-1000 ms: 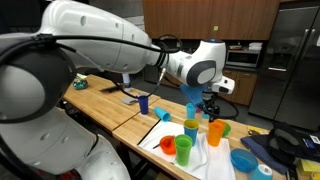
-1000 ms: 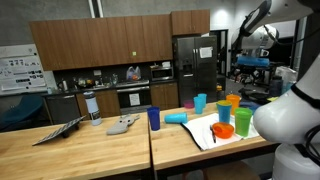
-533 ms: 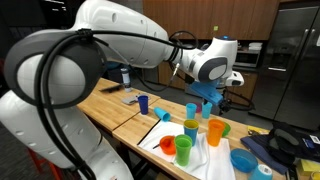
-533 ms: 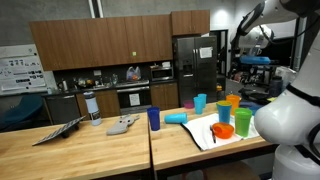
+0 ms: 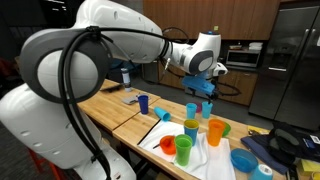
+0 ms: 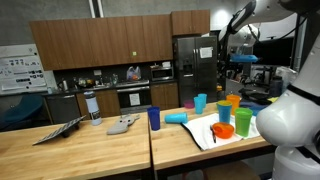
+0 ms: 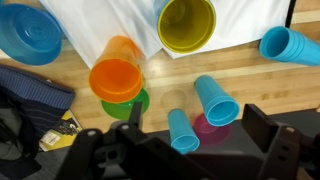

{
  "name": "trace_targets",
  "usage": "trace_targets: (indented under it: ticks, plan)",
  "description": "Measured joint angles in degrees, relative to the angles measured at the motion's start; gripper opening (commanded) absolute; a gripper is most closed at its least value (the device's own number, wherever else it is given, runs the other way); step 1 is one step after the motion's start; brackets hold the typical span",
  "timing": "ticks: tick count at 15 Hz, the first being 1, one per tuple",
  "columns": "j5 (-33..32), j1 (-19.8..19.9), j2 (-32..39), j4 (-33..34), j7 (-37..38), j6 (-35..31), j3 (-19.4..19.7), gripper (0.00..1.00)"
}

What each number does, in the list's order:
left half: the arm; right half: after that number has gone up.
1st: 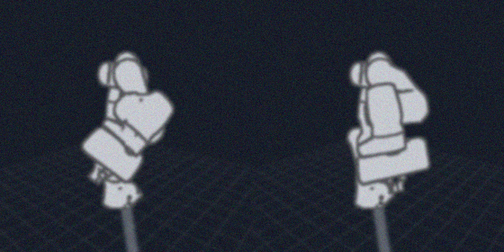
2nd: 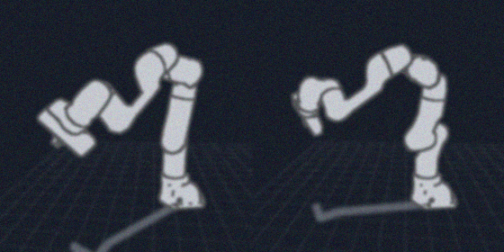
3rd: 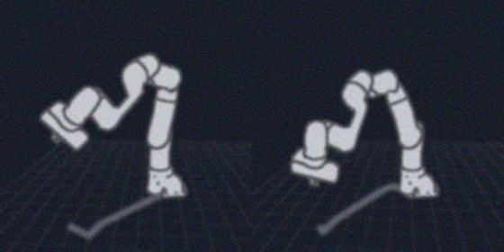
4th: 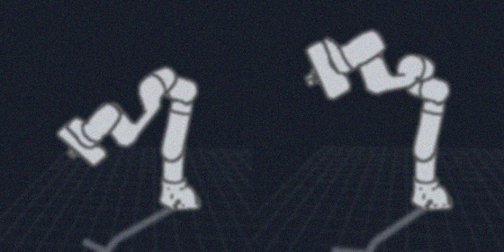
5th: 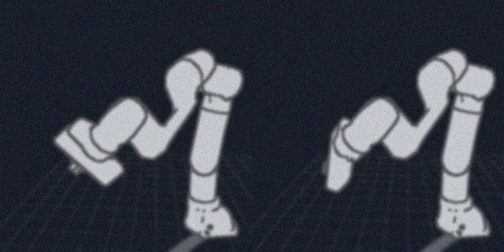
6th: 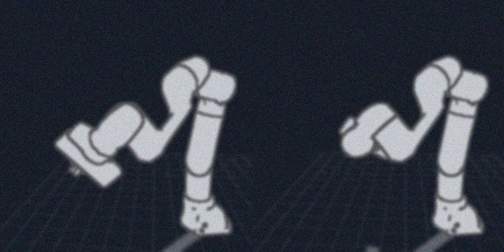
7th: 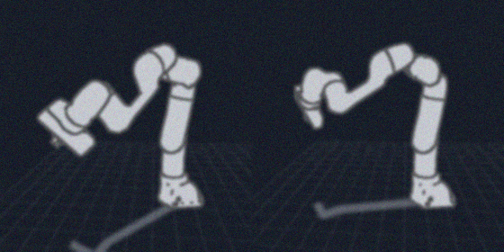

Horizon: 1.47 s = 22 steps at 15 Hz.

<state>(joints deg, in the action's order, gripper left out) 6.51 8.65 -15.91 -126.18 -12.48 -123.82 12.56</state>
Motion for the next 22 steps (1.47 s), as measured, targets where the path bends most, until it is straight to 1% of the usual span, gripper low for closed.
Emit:
trace_targets:
  ticks: [15,17,19,22]
  plan:
    - [-0.5,0.0,-0.1,0.1,-0.4,0.1,0.0,1.00]
    - [-4.1,-0.2,-0.1,0.5,-0.5,0.1,-1.5,1.00]
    - [-6.3,-1.4,0.4,0.2,-0.9,0.6,-3.4,1.00]
    - [-6.3,-4.5,3.6,-1.6,-1.1,0.7,-5.9,1.00]
